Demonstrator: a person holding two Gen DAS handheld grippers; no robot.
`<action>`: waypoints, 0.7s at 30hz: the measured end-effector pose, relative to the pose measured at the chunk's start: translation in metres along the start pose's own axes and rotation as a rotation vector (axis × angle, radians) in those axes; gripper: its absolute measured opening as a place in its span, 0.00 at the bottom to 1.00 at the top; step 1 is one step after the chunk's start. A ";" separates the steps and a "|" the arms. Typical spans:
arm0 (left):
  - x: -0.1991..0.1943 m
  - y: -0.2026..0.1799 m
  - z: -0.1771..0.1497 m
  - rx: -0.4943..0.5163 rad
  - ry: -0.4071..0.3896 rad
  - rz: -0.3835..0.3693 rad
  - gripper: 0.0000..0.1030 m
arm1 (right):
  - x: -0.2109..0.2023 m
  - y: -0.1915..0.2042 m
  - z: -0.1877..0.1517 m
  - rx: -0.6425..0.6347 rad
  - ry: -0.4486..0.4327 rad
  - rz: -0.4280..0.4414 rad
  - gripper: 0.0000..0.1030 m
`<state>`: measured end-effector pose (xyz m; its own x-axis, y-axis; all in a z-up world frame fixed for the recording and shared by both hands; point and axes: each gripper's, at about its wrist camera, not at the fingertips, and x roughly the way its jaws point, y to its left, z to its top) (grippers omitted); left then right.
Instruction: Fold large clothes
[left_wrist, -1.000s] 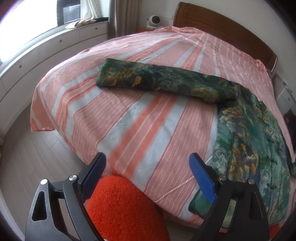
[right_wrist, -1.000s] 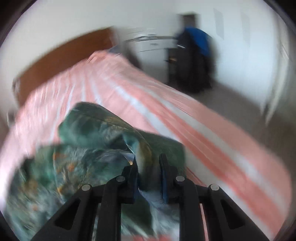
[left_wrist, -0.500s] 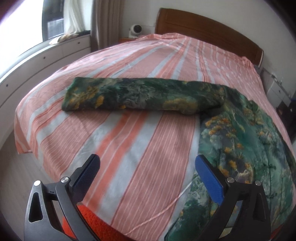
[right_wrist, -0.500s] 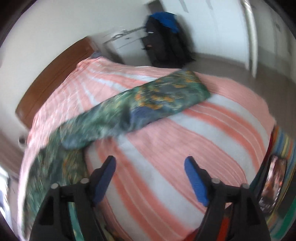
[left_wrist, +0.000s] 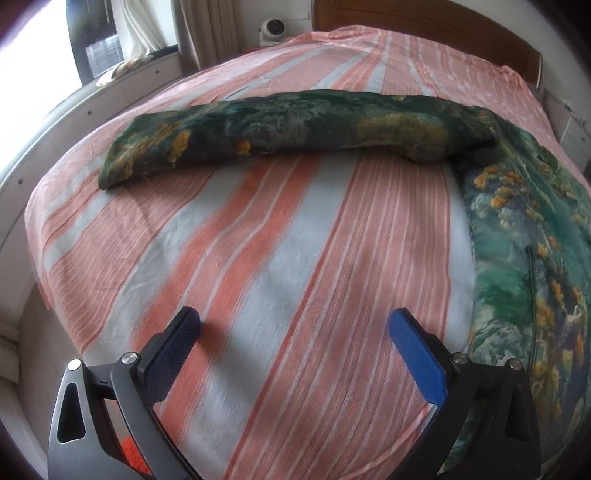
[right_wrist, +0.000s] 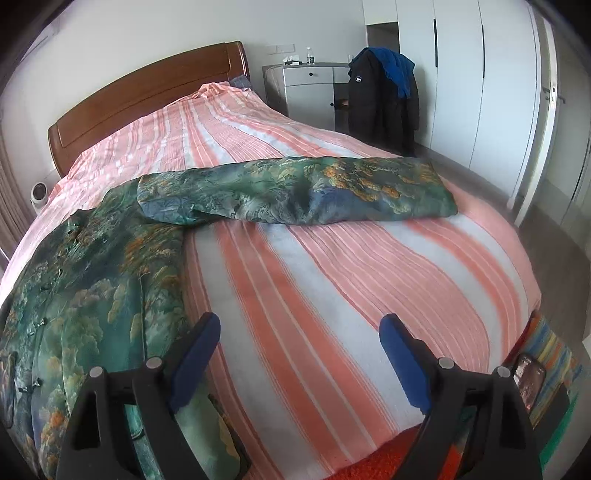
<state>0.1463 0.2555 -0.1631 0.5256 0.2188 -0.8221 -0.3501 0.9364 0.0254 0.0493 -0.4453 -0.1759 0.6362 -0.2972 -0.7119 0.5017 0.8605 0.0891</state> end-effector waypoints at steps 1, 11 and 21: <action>0.001 0.002 -0.002 -0.014 0.001 -0.013 0.99 | -0.003 -0.001 -0.004 -0.005 -0.015 0.002 0.85; 0.003 0.011 -0.004 -0.071 0.003 -0.073 1.00 | -0.007 -0.020 -0.018 0.052 -0.073 0.011 0.85; 0.003 0.016 -0.009 -0.088 0.019 -0.074 1.00 | 0.003 -0.024 -0.020 0.081 -0.043 0.029 0.85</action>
<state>0.1356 0.2687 -0.1699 0.5377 0.1439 -0.8308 -0.3781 0.9219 -0.0850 0.0267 -0.4586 -0.1942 0.6750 -0.2917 -0.6777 0.5271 0.8334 0.1663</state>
